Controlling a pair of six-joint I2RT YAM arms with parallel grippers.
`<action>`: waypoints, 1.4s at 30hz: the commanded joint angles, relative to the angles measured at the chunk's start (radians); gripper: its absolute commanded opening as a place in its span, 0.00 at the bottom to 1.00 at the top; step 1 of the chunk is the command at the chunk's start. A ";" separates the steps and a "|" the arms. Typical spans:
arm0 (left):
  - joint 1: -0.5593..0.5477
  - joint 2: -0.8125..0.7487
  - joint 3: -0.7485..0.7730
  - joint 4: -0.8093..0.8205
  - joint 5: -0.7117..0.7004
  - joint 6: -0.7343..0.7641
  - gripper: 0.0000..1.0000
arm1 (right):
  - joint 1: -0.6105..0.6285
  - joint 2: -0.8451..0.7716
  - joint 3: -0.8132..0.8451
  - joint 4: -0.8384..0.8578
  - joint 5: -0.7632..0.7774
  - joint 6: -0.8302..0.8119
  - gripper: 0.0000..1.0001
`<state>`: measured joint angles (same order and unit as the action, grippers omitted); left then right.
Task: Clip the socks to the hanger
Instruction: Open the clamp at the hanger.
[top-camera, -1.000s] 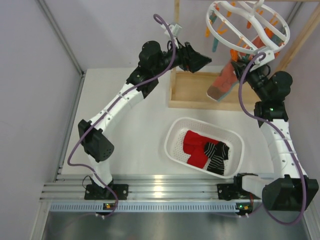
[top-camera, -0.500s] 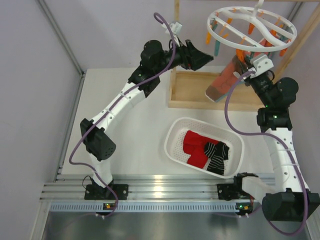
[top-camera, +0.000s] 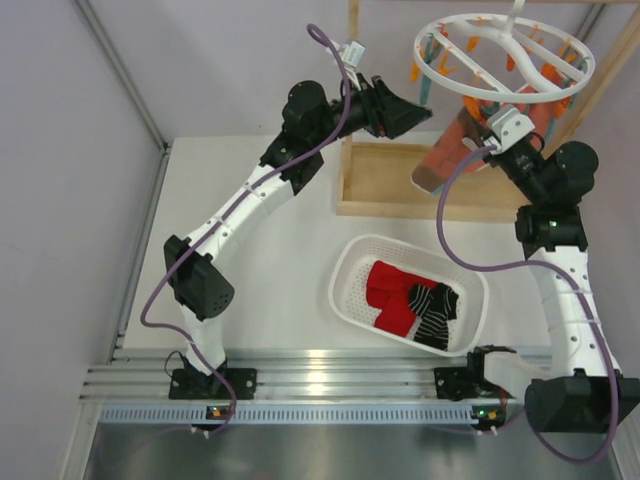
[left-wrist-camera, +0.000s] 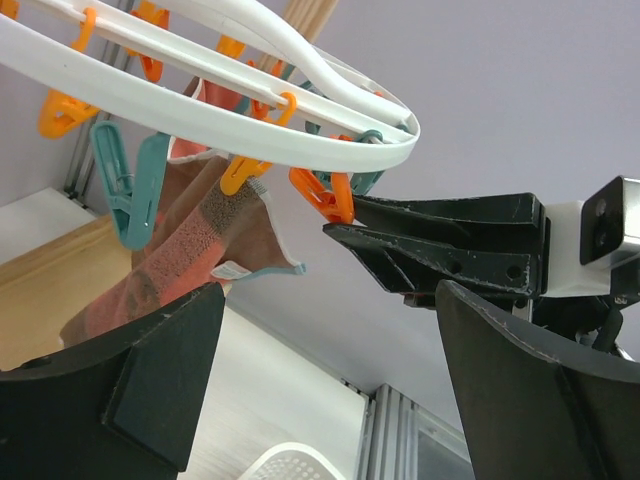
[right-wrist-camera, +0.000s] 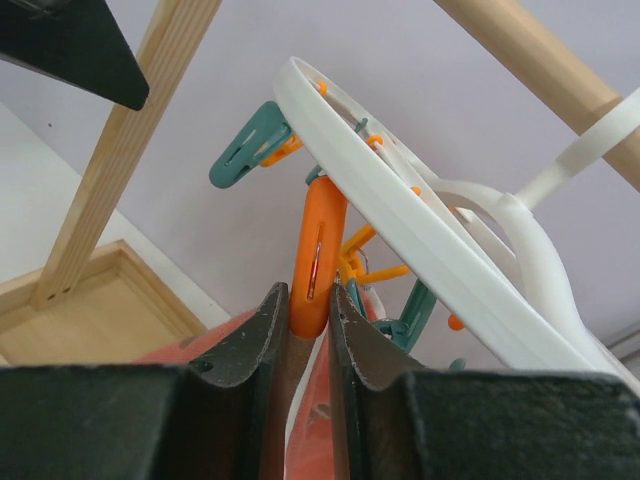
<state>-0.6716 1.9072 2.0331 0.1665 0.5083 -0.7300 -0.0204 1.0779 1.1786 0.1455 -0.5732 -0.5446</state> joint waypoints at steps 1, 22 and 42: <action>-0.005 0.007 0.045 0.062 -0.008 -0.016 0.91 | 0.051 -0.004 0.061 -0.044 -0.151 -0.057 0.00; -0.052 0.145 0.098 0.176 -0.077 -0.097 0.82 | 0.065 -0.079 -0.231 0.315 0.061 0.523 0.00; -0.114 0.271 0.248 0.133 -0.215 -0.051 0.73 | 0.068 -0.082 -0.251 0.319 0.055 0.518 0.00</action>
<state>-0.7765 2.1677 2.2288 0.2752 0.3130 -0.7902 0.0132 1.0222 0.9356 0.4637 -0.4198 -0.0185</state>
